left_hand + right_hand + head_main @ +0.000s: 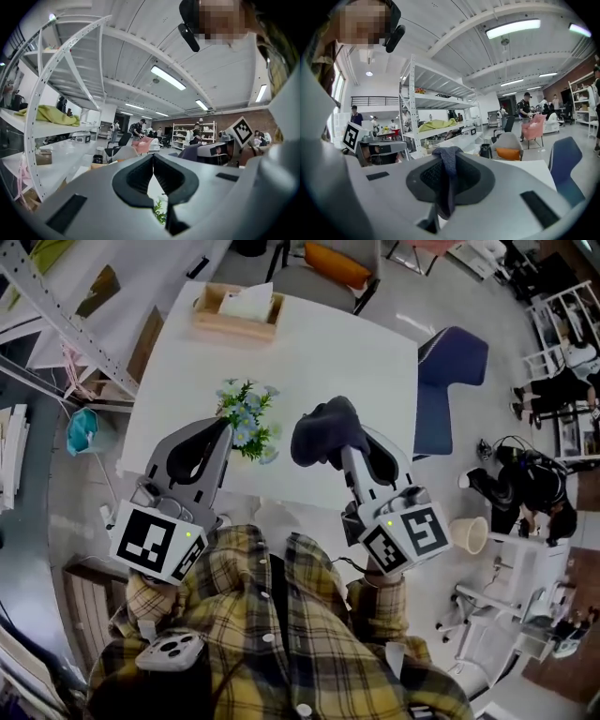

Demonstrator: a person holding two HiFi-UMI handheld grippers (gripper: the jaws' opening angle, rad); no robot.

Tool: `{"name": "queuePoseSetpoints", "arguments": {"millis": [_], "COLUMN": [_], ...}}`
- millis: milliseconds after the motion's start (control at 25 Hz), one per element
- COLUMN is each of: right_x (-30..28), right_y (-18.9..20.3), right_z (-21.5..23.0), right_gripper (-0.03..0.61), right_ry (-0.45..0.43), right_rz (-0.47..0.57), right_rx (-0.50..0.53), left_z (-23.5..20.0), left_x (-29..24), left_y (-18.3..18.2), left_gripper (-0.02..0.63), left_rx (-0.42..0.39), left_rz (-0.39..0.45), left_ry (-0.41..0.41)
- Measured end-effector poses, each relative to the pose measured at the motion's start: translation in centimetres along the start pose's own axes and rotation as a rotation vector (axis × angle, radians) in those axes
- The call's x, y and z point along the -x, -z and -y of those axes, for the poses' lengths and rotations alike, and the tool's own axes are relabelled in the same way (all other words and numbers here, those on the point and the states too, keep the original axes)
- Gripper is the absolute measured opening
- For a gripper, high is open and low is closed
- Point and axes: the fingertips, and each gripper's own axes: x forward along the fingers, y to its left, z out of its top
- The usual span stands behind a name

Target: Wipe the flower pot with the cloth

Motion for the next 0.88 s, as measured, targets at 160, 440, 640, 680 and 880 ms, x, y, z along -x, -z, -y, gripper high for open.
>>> {"name": "queuePoseSetpoints", "arguments": {"millis": [160, 440, 640, 680, 880], "right_x": [-2.4, -6.1, -7.6, -7.9, -9.0], "right_y": [-0.8, -0.2, 0.2, 0.4, 2.1], "right_z": [2.2, 3.8, 3.7, 3.7, 3.9], "right_gripper": [0.014, 0.014, 0.014, 0.014, 0.014], "right_ry": [-0.112, -0.255, -0.283, -0.283, -0.278], "right_rz": [-0.019, -0.078, -0.097, -0.1, -0.134], "right_rx": [0.02, 0.036, 0.039, 0.037, 0.024], "left_z": [-0.5, -1.5, -2.3, -2.6, -3.7], "left_x": [-1.9, -1.9, -1.4, -1.3, -1.0], "left_y": [-0.4, 1.1, 1.7, 1.8, 3.4], "left_gripper": [0.009, 0.009, 0.009, 0.009, 0.009], "left_rx": [-0.002, 0.021, 0.027, 0.028, 0.038], "left_rz": [0.006, -0.032, -0.044, -0.048, -0.09], "left_ry": [-0.111, -0.27, -0.305, -0.308, -0.323]}}
